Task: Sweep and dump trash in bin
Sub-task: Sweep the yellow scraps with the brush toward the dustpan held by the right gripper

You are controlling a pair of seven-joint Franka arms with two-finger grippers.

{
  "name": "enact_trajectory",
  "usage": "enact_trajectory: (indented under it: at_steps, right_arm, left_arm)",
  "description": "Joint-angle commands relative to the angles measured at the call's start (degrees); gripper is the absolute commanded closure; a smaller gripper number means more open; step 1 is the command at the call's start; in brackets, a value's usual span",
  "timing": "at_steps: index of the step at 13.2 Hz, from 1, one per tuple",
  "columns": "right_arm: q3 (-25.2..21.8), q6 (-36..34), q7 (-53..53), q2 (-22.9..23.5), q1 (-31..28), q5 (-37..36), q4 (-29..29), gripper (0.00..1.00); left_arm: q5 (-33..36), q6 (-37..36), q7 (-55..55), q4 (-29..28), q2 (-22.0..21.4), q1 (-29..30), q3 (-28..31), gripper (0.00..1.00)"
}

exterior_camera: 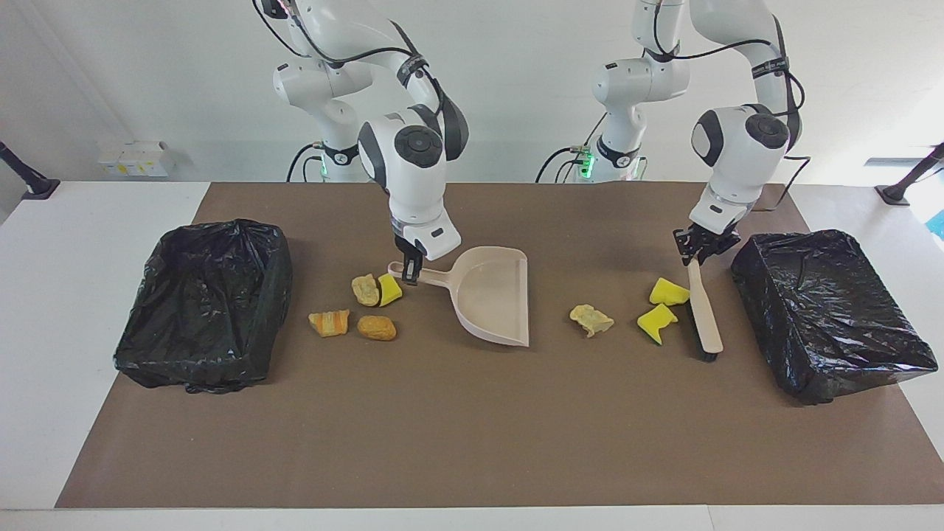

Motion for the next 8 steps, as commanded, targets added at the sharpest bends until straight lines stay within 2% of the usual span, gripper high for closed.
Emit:
enact_trajectory:
  at_steps: [1, 5, 8]
  right_arm:
    - [0.35, 2.42, 1.93, -1.09, -0.24, -1.66, -2.47, 1.00]
    - [0.35, 3.82, 3.94, 0.23, -0.07, -1.66, -3.08, 1.00]
    - [0.44, 4.08, 4.56, 0.67, 0.02, -2.01, -3.08, 1.00]
  left_arm:
    - [-1.14, 1.91, -1.77, -1.69, 0.31, -4.69, 0.23, 1.00]
    - [-2.37, 2.79, -8.87, -0.47, 3.30, -13.13, 0.14, 1.00]
    - [-2.37, 1.65, -9.42, 1.21, 4.10, -19.20, 0.05, 1.00]
